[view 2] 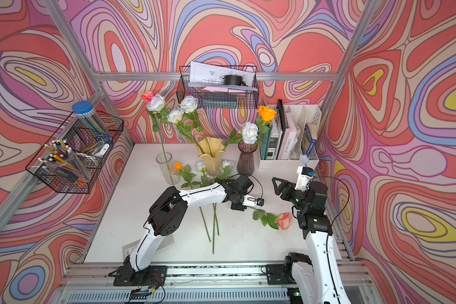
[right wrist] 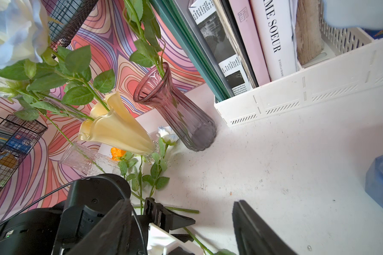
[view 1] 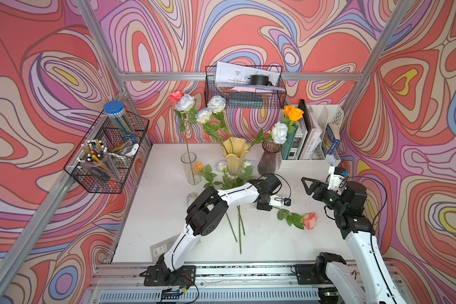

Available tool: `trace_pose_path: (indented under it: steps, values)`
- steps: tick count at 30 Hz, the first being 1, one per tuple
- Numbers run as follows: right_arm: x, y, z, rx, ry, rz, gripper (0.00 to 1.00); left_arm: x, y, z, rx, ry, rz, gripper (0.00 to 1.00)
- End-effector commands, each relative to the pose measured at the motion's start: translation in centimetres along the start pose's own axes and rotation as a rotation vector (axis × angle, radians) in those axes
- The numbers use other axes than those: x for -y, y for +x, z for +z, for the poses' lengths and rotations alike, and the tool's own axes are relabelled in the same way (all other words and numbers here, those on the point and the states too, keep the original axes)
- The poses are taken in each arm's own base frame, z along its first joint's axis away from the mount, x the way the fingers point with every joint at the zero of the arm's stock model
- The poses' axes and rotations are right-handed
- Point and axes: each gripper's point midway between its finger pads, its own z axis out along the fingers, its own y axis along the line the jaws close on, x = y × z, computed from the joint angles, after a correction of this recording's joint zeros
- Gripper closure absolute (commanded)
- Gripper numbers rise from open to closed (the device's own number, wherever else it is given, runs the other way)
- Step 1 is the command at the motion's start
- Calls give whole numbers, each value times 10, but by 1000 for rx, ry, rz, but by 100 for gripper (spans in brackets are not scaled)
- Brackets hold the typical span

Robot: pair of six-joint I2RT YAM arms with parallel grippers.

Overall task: Arrange the flowers in different vases according to their colors
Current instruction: Pick up the flower at the center of the board, then insert the flower into the vase.

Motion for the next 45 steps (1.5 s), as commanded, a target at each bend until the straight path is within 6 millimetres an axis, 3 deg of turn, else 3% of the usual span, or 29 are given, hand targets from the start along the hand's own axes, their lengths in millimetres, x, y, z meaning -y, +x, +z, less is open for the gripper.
trace_pose_path:
  steps: [1,10,13,16,19,25,30,33,36,38,41,45]
  values:
    - [3,-2,0,10,14,-12,26,20,7,14,-26,73,7,74]
    - [4,-4,-2,15,30,-12,26,24,-4,11,-21,97,14,97]
    - [2,-10,-6,31,39,-20,26,9,-12,4,-15,52,-17,100]
    - [-7,-23,-17,76,42,-37,26,-17,-29,-17,7,-18,-58,100]
    - [-31,-46,-34,128,3,-64,26,-40,-52,-47,66,-78,-92,100]
    - [-112,-75,-81,198,-262,-141,23,-81,-92,-116,189,-188,-187,100]
    - [-161,-60,-115,182,-502,-212,21,-106,-129,-190,364,-269,-251,100]
    - [-177,-45,-129,150,-604,-248,21,-127,-149,-251,481,-368,-279,100]
    - [-184,-32,-135,104,-673,-265,20,-155,-158,-323,621,-481,-337,100]
    - [-185,-26,-135,72,-701,-267,20,-173,-156,-373,719,-567,-386,100]
    - [-185,-23,-134,51,-713,-269,20,-192,-136,-451,872,-674,-468,100]
    - [-178,-23,-124,38,-693,-261,19,-206,-78,-551,1052,-829,-600,100]
